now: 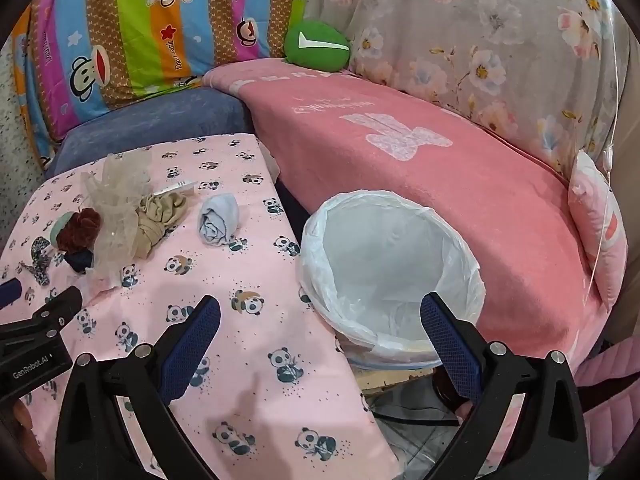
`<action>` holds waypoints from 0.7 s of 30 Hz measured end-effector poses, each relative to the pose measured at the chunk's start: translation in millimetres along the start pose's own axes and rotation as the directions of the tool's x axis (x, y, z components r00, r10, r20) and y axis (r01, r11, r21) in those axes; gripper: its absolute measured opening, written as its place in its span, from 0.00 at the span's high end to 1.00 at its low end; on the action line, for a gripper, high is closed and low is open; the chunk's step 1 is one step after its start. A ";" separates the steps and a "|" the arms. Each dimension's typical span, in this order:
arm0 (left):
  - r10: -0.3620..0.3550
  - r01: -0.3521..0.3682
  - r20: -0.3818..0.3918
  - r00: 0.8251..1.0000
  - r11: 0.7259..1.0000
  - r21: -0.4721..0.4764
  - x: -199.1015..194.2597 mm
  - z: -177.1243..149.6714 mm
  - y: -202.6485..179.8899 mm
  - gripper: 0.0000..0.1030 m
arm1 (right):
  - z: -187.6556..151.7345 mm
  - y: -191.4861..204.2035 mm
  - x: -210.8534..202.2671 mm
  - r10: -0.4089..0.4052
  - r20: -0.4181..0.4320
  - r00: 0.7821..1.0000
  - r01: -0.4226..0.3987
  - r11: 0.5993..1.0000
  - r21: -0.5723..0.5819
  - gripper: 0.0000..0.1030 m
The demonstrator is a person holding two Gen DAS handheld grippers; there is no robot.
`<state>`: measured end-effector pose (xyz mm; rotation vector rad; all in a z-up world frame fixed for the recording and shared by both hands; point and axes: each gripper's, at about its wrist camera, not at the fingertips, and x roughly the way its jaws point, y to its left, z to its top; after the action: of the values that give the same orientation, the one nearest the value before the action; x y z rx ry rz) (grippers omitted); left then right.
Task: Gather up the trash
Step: 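Grasp the rolled blue-grey sock with the right tool while the left tool grasps the clear bag of pink beads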
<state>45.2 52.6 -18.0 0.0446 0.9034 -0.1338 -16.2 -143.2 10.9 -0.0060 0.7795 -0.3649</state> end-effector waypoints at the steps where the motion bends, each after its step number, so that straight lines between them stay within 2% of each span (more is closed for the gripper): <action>1: -0.009 0.009 -0.020 1.000 1.000 -0.016 7.3 1.4 7.8 0.07 | 2.0 2.6 3.5 0.009 0.000 1.000 -0.009 1.000 0.003 0.07; 5: -0.048 0.047 -0.026 0.999 0.998 -0.045 25.8 2.6 33.3 0.07 | 9.9 12.0 20.8 0.044 0.002 0.999 -0.044 0.999 0.020 0.07; 15: -0.068 0.069 -0.031 0.997 0.997 0.027 73.1 3.6 65.4 0.07 | 30.3 59.5 74.6 0.103 -0.016 0.995 -0.103 0.995 0.006 0.07; 18: -0.093 0.094 -0.038 0.995 0.995 0.036 84.9 2.8 68.3 0.07 | 36.7 74.3 91.0 0.118 -0.019 0.993 -0.118 0.993 -0.014 0.07; 20: -0.106 0.109 -0.059 0.993 0.993 0.037 93.3 1.5 69.6 0.10 | 41.5 83.4 103.4 0.125 -0.024 0.992 -0.126 0.992 -0.025 0.07; 21: -0.120 0.122 -0.067 0.991 0.992 0.035 96.5 0.6 69.9 0.15 | 43.3 87.1 108.8 0.130 -0.033 0.991 -0.131 0.991 -0.025 0.08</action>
<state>114.0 112.4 -94.6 0.0303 0.9688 -0.2643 112.3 -102.3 -44.9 0.0252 0.8113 -0.2303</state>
